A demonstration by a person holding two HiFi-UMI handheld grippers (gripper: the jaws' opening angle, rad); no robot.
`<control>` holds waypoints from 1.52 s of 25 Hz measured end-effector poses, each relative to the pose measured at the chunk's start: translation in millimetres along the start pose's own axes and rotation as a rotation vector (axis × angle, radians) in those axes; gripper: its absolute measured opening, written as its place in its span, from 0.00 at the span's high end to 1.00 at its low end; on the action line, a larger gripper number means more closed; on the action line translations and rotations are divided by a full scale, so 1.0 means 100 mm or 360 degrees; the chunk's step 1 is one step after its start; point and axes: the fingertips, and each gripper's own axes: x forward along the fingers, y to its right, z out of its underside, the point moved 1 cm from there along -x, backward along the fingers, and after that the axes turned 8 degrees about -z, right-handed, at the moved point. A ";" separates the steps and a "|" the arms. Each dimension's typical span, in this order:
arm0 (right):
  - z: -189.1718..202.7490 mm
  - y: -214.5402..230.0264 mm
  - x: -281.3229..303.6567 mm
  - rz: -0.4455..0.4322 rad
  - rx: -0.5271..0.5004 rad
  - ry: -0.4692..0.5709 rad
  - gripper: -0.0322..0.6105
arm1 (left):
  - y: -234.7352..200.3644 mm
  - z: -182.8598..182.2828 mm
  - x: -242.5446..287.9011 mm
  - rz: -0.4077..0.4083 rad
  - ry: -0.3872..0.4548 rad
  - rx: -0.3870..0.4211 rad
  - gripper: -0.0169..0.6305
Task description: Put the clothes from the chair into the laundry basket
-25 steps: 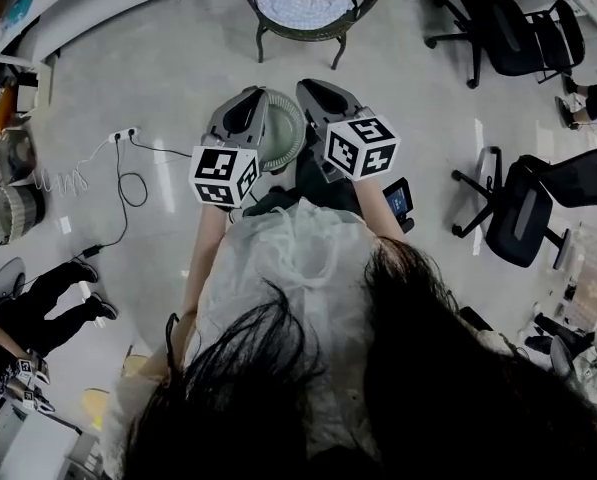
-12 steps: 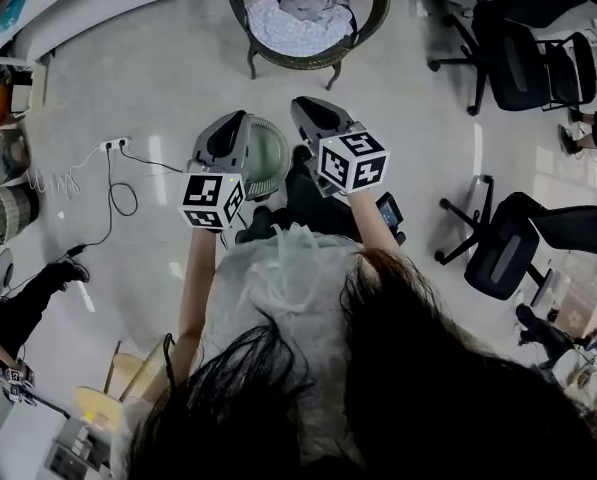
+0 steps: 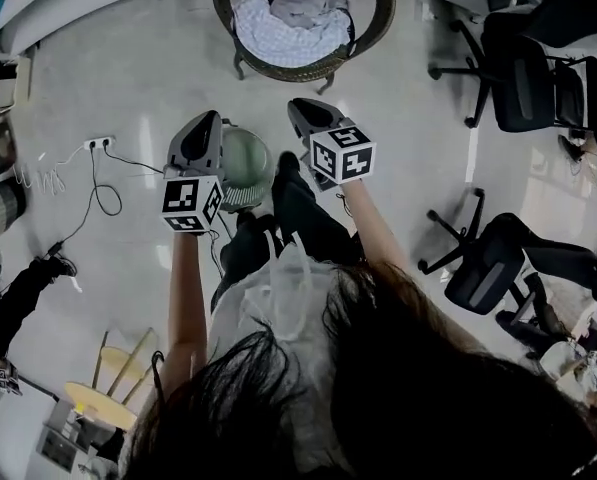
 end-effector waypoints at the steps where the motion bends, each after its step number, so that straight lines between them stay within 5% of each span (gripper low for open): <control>1: 0.03 0.12 0.07 -0.0002 -0.0003 -0.0026 0.88 | -0.02 0.03 0.08 -0.0009 -0.0009 0.0006 0.94; 8: 0.15 0.98 0.58 0.0008 0.0007 -0.0124 0.88 | -0.14 0.22 0.68 -0.0045 -0.0056 -0.0030 0.95; 20: 0.41 2.51 1.37 0.0075 -0.0211 -0.0414 0.88 | -0.12 0.98 1.52 0.0057 -0.0231 -0.0045 0.94; 21: 0.42 2.60 1.42 0.0075 -0.0260 -0.0451 0.87 | -0.11 1.04 1.56 0.0066 -0.0245 -0.0042 0.95; 23: 0.43 2.75 1.52 0.0060 -0.0370 -0.0533 0.64 | -0.09 1.14 1.64 0.0084 -0.0268 -0.0032 0.94; 24: 0.44 2.83 1.57 0.0052 -0.0432 -0.0578 0.61 | -0.07 1.18 1.69 0.0092 -0.0277 -0.0029 0.94; 38: 0.98 3.61 2.06 0.0006 -0.1589 -0.1449 0.47 | 0.00 1.48 2.14 0.0128 -0.0317 -0.0047 0.94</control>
